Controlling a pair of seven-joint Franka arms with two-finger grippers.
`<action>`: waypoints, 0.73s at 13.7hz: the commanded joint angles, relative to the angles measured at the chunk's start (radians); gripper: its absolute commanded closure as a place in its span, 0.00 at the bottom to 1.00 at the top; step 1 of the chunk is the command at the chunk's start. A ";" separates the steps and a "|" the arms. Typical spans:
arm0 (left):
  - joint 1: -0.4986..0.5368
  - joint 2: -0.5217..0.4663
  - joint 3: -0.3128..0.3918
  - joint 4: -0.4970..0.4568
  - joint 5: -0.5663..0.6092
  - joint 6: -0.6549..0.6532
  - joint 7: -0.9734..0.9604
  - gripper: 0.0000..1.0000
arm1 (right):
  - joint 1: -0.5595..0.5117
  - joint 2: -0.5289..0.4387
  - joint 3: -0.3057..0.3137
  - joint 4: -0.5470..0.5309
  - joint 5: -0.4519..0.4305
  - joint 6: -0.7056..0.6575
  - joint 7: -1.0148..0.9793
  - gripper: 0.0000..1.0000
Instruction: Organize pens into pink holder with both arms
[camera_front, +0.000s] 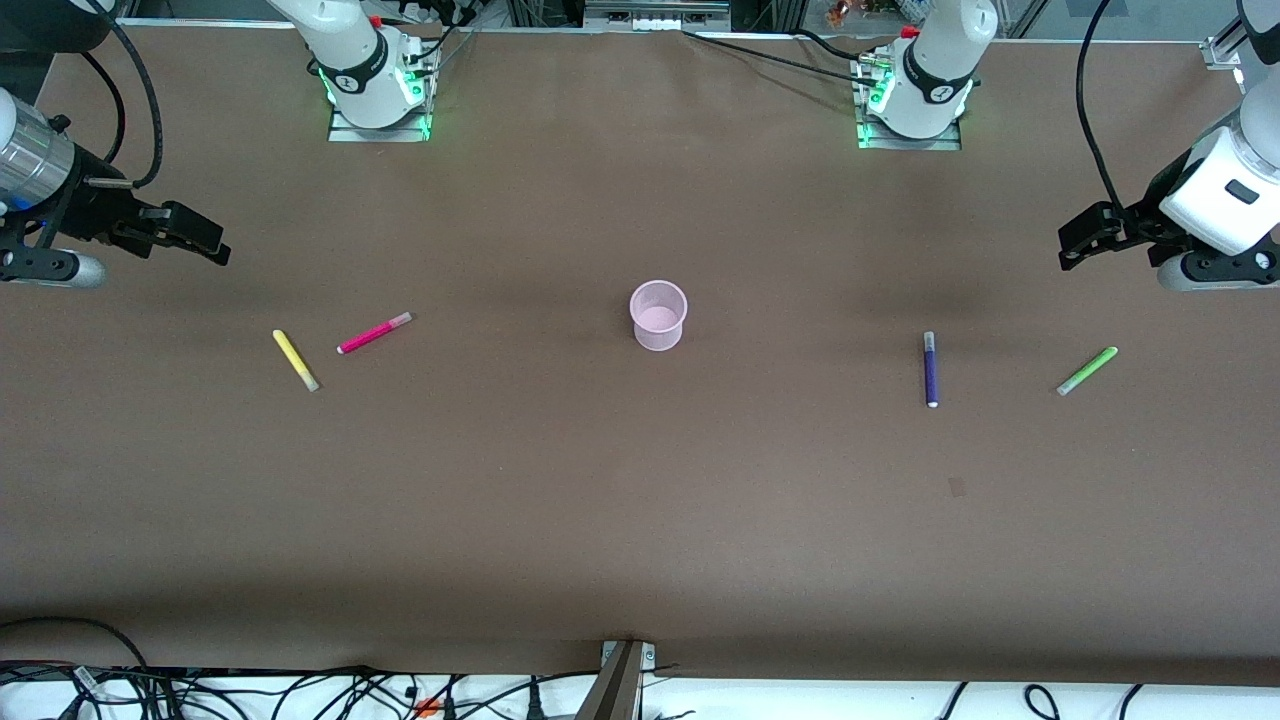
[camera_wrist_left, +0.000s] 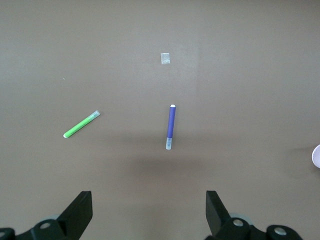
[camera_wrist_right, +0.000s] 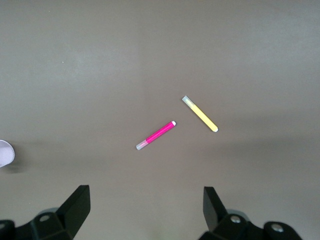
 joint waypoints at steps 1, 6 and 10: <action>-0.001 0.018 0.001 0.037 0.022 -0.028 0.012 0.00 | -0.012 0.003 0.000 0.019 0.013 -0.022 -0.015 0.00; -0.006 0.018 0.001 0.039 0.022 -0.028 0.011 0.00 | -0.021 0.032 -0.046 0.026 0.006 -0.021 -0.085 0.00; -0.004 0.018 0.001 0.039 0.019 -0.028 0.011 0.00 | -0.024 0.065 -0.049 0.015 0.008 -0.018 0.000 0.00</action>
